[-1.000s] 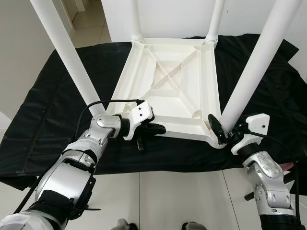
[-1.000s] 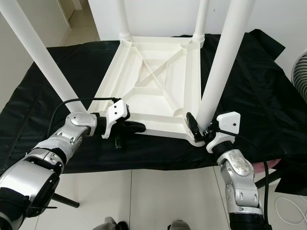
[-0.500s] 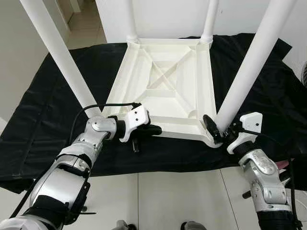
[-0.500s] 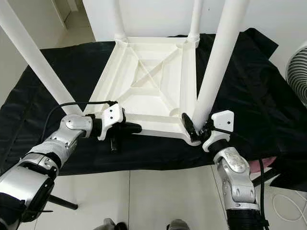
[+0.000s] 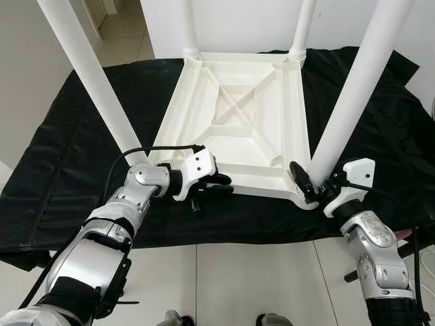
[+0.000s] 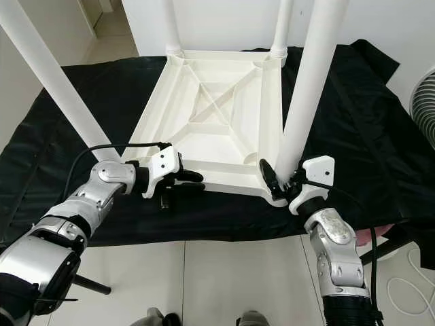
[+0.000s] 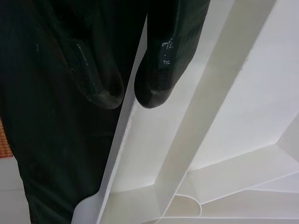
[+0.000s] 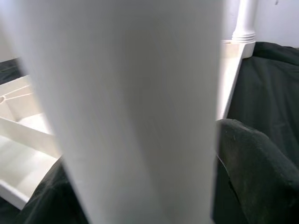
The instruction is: Building children table
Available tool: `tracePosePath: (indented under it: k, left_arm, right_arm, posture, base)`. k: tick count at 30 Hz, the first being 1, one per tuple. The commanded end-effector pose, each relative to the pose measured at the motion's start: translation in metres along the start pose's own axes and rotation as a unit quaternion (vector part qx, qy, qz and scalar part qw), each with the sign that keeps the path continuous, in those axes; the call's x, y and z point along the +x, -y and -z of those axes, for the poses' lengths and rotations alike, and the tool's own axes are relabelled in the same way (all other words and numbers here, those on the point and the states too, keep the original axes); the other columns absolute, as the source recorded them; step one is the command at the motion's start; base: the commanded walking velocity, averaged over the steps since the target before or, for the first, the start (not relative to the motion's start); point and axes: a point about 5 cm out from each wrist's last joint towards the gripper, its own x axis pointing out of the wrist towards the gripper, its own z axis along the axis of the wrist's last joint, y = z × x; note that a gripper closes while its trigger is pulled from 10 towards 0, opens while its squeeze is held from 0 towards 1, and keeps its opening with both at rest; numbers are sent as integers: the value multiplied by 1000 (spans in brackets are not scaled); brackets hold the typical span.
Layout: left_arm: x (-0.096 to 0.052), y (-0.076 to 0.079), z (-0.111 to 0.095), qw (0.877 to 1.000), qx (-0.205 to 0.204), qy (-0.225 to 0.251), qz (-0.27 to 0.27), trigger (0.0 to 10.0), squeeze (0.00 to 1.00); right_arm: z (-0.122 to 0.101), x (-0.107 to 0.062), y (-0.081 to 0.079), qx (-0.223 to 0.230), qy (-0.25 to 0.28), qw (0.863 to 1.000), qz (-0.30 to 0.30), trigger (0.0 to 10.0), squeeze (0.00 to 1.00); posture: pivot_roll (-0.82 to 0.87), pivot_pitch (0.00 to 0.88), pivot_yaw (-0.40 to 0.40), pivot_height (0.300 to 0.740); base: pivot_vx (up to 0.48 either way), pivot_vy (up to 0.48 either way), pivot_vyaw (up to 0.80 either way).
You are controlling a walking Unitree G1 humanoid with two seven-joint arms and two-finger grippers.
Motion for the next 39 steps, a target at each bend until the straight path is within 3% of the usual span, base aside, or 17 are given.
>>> tracePosePath:
  k: [1, 6, 14, 15, 16, 21, 22, 24, 26, 30, 32, 33, 35, 37, 39]
  left_arm:
    - [12, 2, 19, 991, -1, -66, -120, 10000, 0]
    - [20, 3, 19, 985, 6, -91, -148, 10000, 0]
    - [21, 0, 21, 979, 10, -117, -166, 10000, 0]
    - [19, -3, 21, 976, 11, -124, -178, 5922, 0]
    - [17, -3, 22, 976, 18, -128, -175, 0, 0]
    - [8, -5, 25, 974, 28, -134, -179, 0, 0]
    - [-1, -5, 30, 972, 38, -149, -177, 0, 0]
    - [-1, -5, 30, 972, 38, -149, -177, 0, 0]
    - [-12, -4, 37, 971, 42, -160, -175, 0, 0]
    - [-16, -3, 39, 970, 43, -163, -174, 0, 0]
    - [-22, -1, 42, 971, 43, -164, -171, 0, 0]
    - [-35, 4, 47, 971, 40, -166, -167, 0, 0]
    - [-35, 4, 47, 971, 40, -166, -167, 0, 0]
    - [-59, 17, 58, 971, 36, -179, -155, 0, 0]
    - [-67, 22, 62, 970, 34, -187, -149, 0, 0]
  right_arm:
    - [1, -2, -6, 12, 0, 1000, -13, 10000, 0]
    - [3, -4, -10, 20, -3, 1000, -21, 10000, 0]
    - [3, -4, -12, 24, -2, 999, -23, 10000, 0]
    - [3, -4, -13, 25, -1, 999, -23, 10000, 0]
    - [3, -5, -13, 26, -1, 999, -23, 10000, 0]
    - [2, -5, -12, 26, -1, 999, -23, 10000, 0]
    - [1, -2, -14, 30, 1, 999, -32, 10000, 0]
    - [1, -2, -14, 30, 1, 999, -32, 10000, 0]
    - [1, 5, -20, 34, 3, 998, -47, 10000, 0]
    - [2, 7, -23, 36, 4, 998, -53, 10000, 0]
    - [2, 12, -29, 39, 7, 997, -64, 10000, 0]
    - [2, 20, -39, 48, 12, 996, -81, 10000, 0]
    - [2, 20, -39, 48, 12, 996, -81, 10000, 0]
    - [1, 34, -59, 64, 21, 992, -109, 10000, 0]
    - [1, 39, -68, 70, 24, 990, -122, 10000, 0]
  posture:
    - [-187, 103, 124, 740]
    - [-188, 107, 126, 740]
    - [-184, 116, 127, 740]
    - [-178, 126, 124, 740]
    - [-176, 130, 123, 740]
    - [-168, 136, 121, 740]
    - [-157, 139, 115, 740]
    - [-157, 139, 115, 740]
    - [-139, 139, 99, 740]
    - [-139, 139, 99, 740]
    - [-126, 138, 85, 740]
    - [-117, 134, 70, 740]
    - [-117, 134, 70, 740]
    - [-92, 131, 47, 740]
    - [-87, 131, 41, 740]
  base:
    - [0, 0, 0]
    - [0, 0, 0]
    - [0, 0, 0]
    - [0, 0, 0]
    - [0, 0, 0]
    - [0, 0, 0]
    - [0, 0, 0]
    - [0, 0, 0]
    - [0, 0, 0]
    - [0, 0, 0]
    - [0, 0, 0]
    - [0, 0, 0]
    - [0, 0, 0]
    - [0, 0, 0]
    - [0, 0, 0]
